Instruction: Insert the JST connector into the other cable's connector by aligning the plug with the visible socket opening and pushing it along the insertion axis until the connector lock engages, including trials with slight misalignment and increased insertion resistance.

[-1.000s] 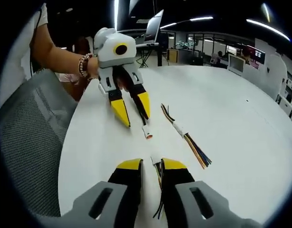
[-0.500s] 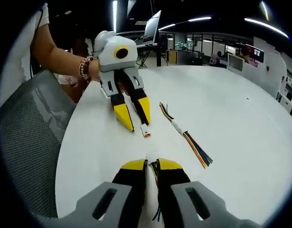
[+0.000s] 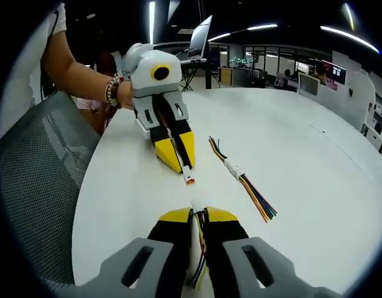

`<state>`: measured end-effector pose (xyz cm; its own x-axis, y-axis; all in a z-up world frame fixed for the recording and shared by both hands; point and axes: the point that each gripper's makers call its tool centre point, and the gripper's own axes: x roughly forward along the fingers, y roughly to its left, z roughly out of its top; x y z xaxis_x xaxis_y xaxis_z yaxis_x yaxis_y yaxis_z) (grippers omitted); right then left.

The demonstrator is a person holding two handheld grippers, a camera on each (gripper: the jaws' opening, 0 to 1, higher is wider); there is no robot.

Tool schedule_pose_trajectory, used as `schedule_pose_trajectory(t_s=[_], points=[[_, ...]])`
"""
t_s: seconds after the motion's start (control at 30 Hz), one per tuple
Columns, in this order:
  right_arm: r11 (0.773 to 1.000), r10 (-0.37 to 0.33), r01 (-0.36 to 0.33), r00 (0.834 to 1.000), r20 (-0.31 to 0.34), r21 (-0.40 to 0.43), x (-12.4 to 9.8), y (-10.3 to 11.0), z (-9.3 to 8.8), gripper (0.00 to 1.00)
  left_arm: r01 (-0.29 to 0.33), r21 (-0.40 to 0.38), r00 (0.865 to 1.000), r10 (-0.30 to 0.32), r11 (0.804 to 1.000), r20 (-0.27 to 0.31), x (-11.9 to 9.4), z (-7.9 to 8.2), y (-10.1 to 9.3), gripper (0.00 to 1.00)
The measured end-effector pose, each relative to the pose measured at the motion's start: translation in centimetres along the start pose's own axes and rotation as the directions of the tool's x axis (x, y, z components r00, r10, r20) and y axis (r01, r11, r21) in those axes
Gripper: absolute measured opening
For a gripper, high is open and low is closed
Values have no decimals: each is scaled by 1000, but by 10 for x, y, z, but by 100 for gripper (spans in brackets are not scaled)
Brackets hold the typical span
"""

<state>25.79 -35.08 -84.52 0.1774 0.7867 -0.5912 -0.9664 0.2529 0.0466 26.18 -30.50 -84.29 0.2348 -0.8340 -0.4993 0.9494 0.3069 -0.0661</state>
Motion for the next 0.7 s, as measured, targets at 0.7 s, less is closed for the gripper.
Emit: schedule_pose_trajectory(t_s=[0.7], points=[[998, 10, -7, 999, 49, -55, -2, 12, 31, 3, 4, 1, 1000, -4, 1000, -11, -10, 11, -10, 0]])
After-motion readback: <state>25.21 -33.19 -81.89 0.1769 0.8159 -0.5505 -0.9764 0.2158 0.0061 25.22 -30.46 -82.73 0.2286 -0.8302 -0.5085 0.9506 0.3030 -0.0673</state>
